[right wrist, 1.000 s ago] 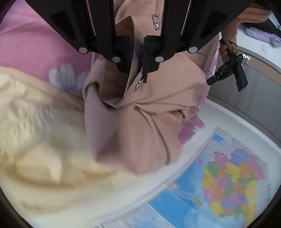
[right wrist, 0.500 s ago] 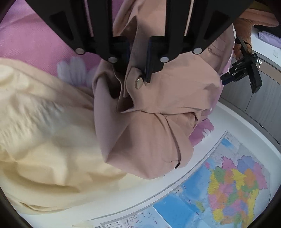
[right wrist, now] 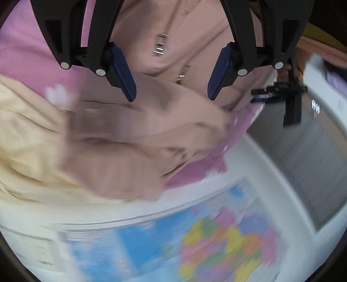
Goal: Fold large clothes
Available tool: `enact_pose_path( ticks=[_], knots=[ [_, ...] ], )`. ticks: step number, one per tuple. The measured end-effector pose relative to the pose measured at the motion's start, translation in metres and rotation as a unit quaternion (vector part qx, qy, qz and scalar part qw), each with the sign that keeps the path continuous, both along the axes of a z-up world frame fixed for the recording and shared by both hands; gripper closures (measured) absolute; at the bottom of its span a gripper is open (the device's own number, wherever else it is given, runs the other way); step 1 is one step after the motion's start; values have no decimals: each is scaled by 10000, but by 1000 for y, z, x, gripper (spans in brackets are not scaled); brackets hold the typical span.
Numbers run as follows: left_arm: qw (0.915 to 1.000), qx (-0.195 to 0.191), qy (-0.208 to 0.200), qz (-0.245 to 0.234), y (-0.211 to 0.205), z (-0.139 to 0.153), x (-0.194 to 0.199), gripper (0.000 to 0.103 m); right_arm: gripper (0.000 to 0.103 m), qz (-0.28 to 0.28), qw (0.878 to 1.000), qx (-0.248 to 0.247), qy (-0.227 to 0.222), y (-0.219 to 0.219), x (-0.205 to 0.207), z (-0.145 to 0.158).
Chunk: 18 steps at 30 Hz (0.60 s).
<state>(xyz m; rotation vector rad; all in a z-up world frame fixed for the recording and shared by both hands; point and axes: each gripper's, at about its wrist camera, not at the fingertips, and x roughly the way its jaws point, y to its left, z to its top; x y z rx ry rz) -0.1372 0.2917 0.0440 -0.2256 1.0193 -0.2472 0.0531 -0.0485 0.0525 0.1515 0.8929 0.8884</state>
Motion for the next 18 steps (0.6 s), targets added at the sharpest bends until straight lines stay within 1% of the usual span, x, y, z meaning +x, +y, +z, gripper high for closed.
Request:
enact_pose_path(
  ticks=[1, 2, 3, 4, 5, 6, 7, 8, 9, 10, 11, 12, 13, 14, 15, 16, 18],
  knots=[
    [10000, 89, -11, -22, -4, 0, 0, 25, 36, 204, 9997, -120, -109, 22, -1, -1],
    [9994, 341, -4, 2, -9, -2, 2, 25, 36, 353, 9991, -167, -171, 38, -2, -1],
    [9986, 520, 51, 31, -12, -4, 3, 27, 36, 564, 9980, -200, -219, 61, -2, -2],
    [9971, 705, 246, 110, -12, -13, 7, 42, 36, 732, 9965, -275, -292, 85, -1, -2],
    [9968, 670, 419, 152, -9, -19, 9, 56, 36, 858, 9949, -375, -383, 102, -3, -2],
    [9967, 478, 627, 204, -3, -27, 10, 77, 36, 1044, 9918, -520, -526, 125, -5, -2],
    [9969, 308, 678, 269, 3, -30, 11, 80, 36, 1198, 9880, -671, -704, 147, -8, -4],
    [9975, 131, 604, 336, 9, -29, 8, 80, 36, 1304, 9851, -771, -815, 161, -11, -4],
    [9977, 150, 534, 395, 13, -27, 5, 81, 36, 1421, 9825, -844, -860, 181, -9, -8],
    [9972, 280, 502, 482, 14, -26, 3, 98, 38, 1465, 9809, -949, -854, 201, -5, -12],
    [9966, 360, 484, 565, 16, -25, 0, 100, 40, 1530, 9797, -1013, -809, 215, -2, -17],
    [9966, 253, 483, 612, 21, -24, -1, 100, 45, 1627, 9786, -1016, -745, 226, 0, -21],
    [9965, 117, 477, 673, 27, -22, -4, 100, 56, 1725, 9762, -1104, -709, 242, 3, -28],
    [9964, 117, 441, 718, 31, -20, -7, 100, 65, 1800, 9736, -1196, -732, 251, 1, -32],
    [9961, 118, 430, 758, 34, -19, -10, 100, 85, 1913, 9696, -1318, -766, 262, 0, -37],
    [9960, 117, 422, 779, 35, -18, -11, 100, 97, 1941, 9676, -1414, -774, 272, 0, -40],
    [9961, 74, 371, 802, 39, -15, -16, 100, 98, 2028, 9666, -1405, -696, 286, 1, -42]
  ],
)
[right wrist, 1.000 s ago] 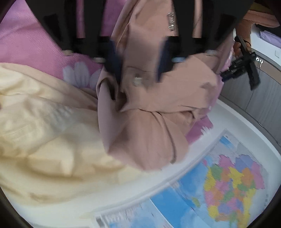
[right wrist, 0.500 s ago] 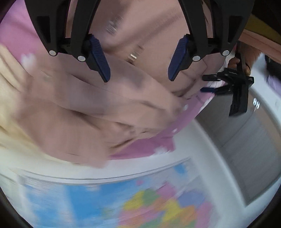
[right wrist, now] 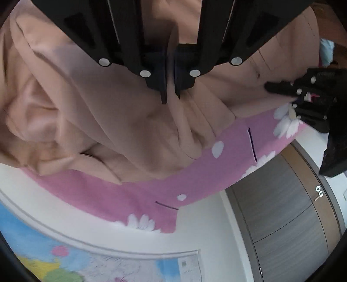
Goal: Fold large clothes
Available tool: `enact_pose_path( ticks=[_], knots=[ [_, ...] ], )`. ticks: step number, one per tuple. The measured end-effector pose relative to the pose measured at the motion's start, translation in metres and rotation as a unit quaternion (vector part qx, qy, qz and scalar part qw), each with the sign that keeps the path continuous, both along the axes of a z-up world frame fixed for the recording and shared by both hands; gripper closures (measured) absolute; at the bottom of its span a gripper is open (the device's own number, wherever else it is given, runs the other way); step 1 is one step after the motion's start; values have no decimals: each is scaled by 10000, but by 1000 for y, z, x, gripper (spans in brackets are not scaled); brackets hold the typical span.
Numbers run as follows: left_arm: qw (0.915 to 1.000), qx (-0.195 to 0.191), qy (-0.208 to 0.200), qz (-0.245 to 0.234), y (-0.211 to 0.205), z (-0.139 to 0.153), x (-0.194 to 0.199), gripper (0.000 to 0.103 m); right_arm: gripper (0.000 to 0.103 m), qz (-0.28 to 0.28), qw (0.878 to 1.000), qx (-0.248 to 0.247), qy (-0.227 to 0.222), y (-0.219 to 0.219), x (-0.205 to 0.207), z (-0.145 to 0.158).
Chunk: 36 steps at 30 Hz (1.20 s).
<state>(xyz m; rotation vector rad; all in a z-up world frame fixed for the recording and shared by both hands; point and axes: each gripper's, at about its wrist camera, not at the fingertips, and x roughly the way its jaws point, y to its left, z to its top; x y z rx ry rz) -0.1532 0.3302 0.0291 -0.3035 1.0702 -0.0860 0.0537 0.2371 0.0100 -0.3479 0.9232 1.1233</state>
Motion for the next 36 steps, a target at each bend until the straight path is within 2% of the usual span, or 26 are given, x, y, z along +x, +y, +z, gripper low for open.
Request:
enact_pose_path(
  ticks=[2, 5, 6, 8, 10, 11, 12, 13, 15, 17, 21, 24, 26, 34, 35, 36],
  knots=[
    [10000, 16, -29, 69, 4, 2, -6, 100, 98, 26, 9998, 131, -149, 12, -1, 6],
    [9996, -85, 55, 281, 15, -2, -12, 100, 98, 76, 9998, 161, -47, 26, 1, 2],
    [9996, -85, 102, 249, 16, -4, -13, 100, 94, 62, 9999, 92, 31, 29, 3, -3],
    [9999, 74, 45, 94, 15, 2, -19, 96, 77, -14, 9997, 104, 204, 24, 7, -5],
    [9992, 298, -250, -7, 10, 17, -22, 81, 44, -143, 9989, 404, 210, -4, 4, 9],
    [9982, 342, -478, -95, 9, 28, -20, 76, 38, -234, 9982, 524, 152, -17, 1, 16],
    [9963, 369, -740, -220, 8, 41, -19, 63, 36, -363, 9969, 688, 134, -39, -1, 25],
    [9944, 457, -917, -265, 6, 51, -15, 60, 36, -488, 9949, 865, 185, -63, -2, 34],
    [9912, 586, -1114, -416, -2, 64, 0, 60, 35, -831, 9900, 1107, 278, -111, -2, 44],
    [9896, 665, -1163, -533, -13, 68, 22, 63, 35, -1457, 9836, 1034, 244, -160, 0, 45],
    [9892, 928, -947, -621, -39, 51, 65, 68, 35, -2480, 9649, 818, 293, -236, 0, 31],
    [9872, 1215, -765, -688, -61, 33, 89, 68, 34, -2941, 9514, 789, 473, -273, -3, 17],
    [9864, 1315, -714, -685, -72, 27, 99, 68, 34, -3073, 9474, 678, 586, -282, -5, 5],
    [9831, 1570, -768, -551, -80, 29, 102, 67, 29, -2998, 9492, 543, 782, -273, 1, -18],
    [9826, 1591, -778, -564, -80, 29, 102, 67, 30, -2977, 9498, 553, 782, -270, 0, -18],
    [9824, 1599, -781, -567, -81, 29, 102, 67, 37, -2957, 9506, 566, 759, -269, 0, -17]
  ],
)
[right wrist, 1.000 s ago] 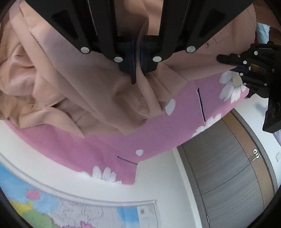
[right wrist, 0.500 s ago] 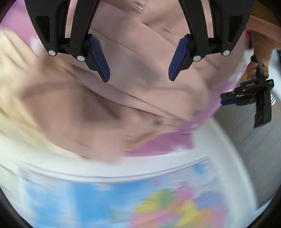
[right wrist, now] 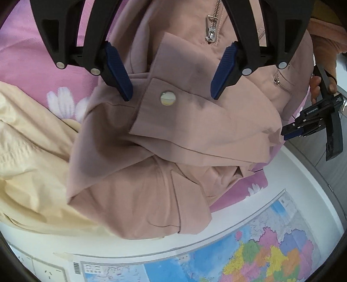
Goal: Fold large clothes
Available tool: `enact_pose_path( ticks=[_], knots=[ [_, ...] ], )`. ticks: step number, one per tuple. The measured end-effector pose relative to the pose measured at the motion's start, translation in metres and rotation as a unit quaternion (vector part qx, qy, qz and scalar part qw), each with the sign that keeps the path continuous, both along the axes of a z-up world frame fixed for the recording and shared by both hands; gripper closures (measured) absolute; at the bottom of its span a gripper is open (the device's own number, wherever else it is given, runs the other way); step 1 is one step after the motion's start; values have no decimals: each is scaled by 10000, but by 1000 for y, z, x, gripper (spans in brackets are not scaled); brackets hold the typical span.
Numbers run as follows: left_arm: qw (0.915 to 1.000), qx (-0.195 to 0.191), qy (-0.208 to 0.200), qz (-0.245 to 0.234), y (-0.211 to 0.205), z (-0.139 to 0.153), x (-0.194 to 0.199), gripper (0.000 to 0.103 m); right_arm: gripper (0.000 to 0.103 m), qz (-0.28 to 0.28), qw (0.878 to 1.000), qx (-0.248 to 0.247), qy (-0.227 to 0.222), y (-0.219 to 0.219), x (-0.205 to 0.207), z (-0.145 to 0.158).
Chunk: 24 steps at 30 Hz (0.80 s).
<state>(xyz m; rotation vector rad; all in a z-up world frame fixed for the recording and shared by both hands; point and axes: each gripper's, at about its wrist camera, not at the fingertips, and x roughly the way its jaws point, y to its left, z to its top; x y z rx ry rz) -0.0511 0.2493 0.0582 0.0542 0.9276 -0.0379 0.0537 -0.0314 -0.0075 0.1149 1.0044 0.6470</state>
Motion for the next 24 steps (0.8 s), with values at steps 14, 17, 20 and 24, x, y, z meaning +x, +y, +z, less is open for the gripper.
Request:
enact_pose_path(
  ticks=[14, 17, 20, 24],
  knots=[
    [9999, -109, 95, -4, -3, -4, 8, 67, 90, 101, 9945, -712, -767, 22, -6, 24],
    [9998, -173, 95, 34, -2, -4, 9, 67, 91, 138, 9928, -784, -893, 23, -6, 28],
    [9997, -219, 117, 73, -1, -5, 11, 67, 92, 167, 9913, -834, -1003, 24, -7, 32],
    [9996, -220, 155, 106, -2, -7, 12, 67, 92, 202, 9885, -897, -1204, 27, -9, 36]
  ],
)
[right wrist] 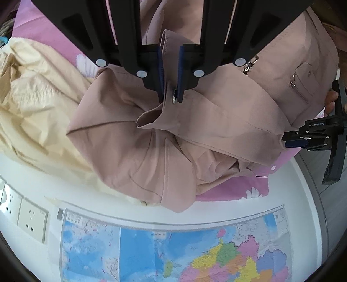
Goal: Fold large clothes
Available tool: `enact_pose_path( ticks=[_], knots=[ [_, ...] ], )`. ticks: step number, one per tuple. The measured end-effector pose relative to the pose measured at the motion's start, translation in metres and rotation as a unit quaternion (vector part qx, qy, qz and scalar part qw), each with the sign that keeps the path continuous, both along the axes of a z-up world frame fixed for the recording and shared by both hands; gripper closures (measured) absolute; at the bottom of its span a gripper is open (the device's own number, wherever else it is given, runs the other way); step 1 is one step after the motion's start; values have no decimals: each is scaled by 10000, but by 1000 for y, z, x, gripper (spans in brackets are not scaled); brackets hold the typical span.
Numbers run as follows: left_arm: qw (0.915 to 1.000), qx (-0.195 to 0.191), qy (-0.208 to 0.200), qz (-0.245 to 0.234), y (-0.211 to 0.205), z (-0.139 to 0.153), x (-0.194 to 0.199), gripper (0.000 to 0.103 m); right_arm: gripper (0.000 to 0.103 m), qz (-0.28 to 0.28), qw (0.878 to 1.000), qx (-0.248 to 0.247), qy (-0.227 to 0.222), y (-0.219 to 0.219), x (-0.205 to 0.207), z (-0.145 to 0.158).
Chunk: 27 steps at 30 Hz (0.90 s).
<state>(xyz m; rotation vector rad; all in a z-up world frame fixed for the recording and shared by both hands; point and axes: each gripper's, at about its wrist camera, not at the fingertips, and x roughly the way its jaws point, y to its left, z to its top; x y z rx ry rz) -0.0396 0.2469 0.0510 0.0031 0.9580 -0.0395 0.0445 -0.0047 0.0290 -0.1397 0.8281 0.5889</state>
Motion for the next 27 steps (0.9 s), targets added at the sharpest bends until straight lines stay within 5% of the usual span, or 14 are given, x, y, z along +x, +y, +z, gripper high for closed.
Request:
enact_pose_path(
  ticks=[15, 27],
  knots=[
    [9999, -42, 106, 83, 1, -8, 8, 67, 93, -71, 9988, -174, -445, -3, 11, 12],
    [9989, -148, 436, -37, -2, -23, 21, 65, 92, -484, 9977, -425, -219, -6, 47, -20]
  ],
)
